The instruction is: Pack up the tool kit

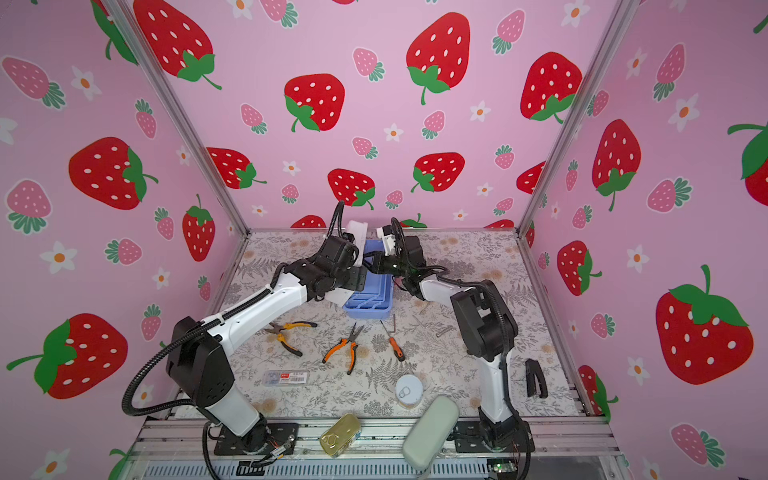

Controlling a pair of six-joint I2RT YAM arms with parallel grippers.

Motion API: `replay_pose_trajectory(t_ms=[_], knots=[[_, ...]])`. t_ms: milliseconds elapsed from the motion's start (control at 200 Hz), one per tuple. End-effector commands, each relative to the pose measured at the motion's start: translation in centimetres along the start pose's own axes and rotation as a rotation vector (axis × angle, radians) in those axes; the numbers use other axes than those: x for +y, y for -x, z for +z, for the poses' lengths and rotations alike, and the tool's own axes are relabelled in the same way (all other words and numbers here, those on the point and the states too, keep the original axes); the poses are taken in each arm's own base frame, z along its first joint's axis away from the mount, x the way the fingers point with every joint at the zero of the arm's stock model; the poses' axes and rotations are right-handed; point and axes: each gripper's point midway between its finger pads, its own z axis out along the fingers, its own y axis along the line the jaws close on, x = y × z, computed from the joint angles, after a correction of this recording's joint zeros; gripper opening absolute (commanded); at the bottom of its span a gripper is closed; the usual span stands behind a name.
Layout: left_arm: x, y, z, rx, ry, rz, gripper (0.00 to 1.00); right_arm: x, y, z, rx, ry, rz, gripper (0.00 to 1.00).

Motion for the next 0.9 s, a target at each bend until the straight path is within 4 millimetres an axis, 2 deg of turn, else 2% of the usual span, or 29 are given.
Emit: replay_pose_trajectory(t_ms=[0,125,285,405,580,605,685,890], knots=[[1.1,1.2,-1.0,-0.038,0.038,-0.024,0.86,0.3,1.8,-2.3,-0.047,-0.067,-0.050,0.22],[1.6,1.6,-1.2,-0.059,-0.023,-0.096,0.83,-2.9,1.7,-4.9,-0.056,-0.285,-0.080,0.23],[2.7,2.1,-1.2,-0.084,-0.134,-0.213,0.80,-6.2,-0.1,-7.6,-0.031,-0.494,-0.080,0.41],[3.8,2.3,-0.7,-0.094,-0.230,-0.315,0.79,-8.1,-1.7,-8.9,-0.005,-0.575,-0.054,0.47],[4.8,1.9,0.1,-0.087,-0.365,-0.424,0.79,-9.5,-4.2,-8.4,0.072,-0.583,-0.018,0.51],[5.0,1.9,0.2,-0.088,-0.377,-0.433,0.79,-9.6,-4.5,-8.3,0.081,-0.582,-0.015,0.56],[5.3,1.6,0.5,-0.083,-0.402,-0.461,0.80,-10.1,-5.4,-7.8,0.106,-0.583,-0.004,0.60],[6.5,1.2,0.8,-0.090,-0.442,-0.517,0.83,-12.1,-7.5,-6.7,0.169,-0.611,0.031,0.61]])
